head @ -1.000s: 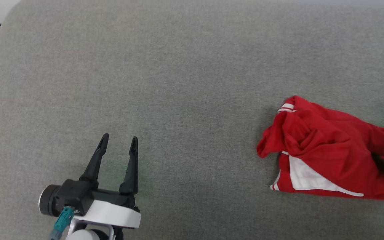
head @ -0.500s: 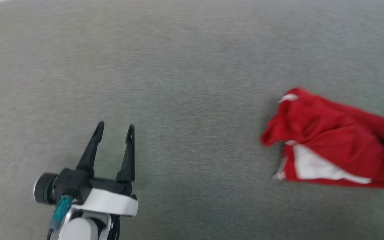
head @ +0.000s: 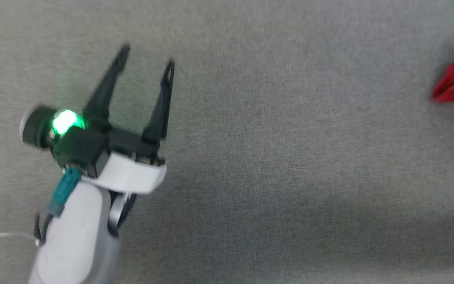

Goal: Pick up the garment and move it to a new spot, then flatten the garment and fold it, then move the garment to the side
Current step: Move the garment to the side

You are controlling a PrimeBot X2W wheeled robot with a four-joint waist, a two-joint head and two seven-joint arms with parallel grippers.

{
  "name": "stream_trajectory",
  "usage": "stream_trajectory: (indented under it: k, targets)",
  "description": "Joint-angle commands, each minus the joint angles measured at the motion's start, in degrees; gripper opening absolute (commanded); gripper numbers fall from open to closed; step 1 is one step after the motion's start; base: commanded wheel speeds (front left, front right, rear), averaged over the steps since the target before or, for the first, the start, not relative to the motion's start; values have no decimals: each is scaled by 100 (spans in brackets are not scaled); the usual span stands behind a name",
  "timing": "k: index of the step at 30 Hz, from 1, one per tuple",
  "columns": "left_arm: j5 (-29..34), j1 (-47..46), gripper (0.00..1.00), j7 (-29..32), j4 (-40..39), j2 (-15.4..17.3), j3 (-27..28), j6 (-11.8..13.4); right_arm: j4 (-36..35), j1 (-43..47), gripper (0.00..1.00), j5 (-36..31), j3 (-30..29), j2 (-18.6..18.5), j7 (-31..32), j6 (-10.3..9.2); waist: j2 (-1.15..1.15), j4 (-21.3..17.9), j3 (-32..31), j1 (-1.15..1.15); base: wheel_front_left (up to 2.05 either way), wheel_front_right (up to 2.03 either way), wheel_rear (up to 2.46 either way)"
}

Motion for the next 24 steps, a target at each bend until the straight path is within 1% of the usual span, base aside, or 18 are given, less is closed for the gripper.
stream_trajectory:
  k: [1,3,6,11,17,21,22,23,24]
  targets:
    - [-26,-224,100,-28,-77,81,-68,-11,205,-290,0,-124,-84,-8,-219,-5,0,-152,411,0,0,0,0]
    - [-6,-501,100,-29,-154,176,-194,-11,624,-631,0,-383,-190,-91,-539,-6,0,-157,606,0,0,0,0]
    - [1,-821,100,-29,-252,292,-322,-11,1272,-1212,0,-820,-332,-104,-1032,-5,0,-137,830,0,0,0,0]
    - [-31,-1075,100,-29,-379,373,-417,-11,2285,-2035,0,-1640,-530,-26,-1717,-6,0,-89,1046,0,0,0,0]
    - [11,-1072,100,-29,-558,447,-422,-11,3103,-2761,0,-2228,-664,114,-2410,-6,0,-11,1204,0,0,0,0]
    - [50,-1018,100,-29,-600,444,-383,-11,3500,-3041,0,-2516,-740,165,-2705,-5,0,19,1223,0,0,0,0]
    - [50,-1000,100,-29,-603,442,-366,-11,3579,-3097,34,-2593,-772,171,-2761,-5,0,19,1213,0,0,0,0]
    - [52,-975,100,-29,-597,439,-348,-11,3643,-3130,96,-2660,-801,183,-2812,-5,0,16,1191,0,0,0,0]
    - [47,-952,100,-29,-581,432,-329,-11,3676,-3160,100,-2731,-818,194,-2855,-5,0,13,1159,0,0,0,0]
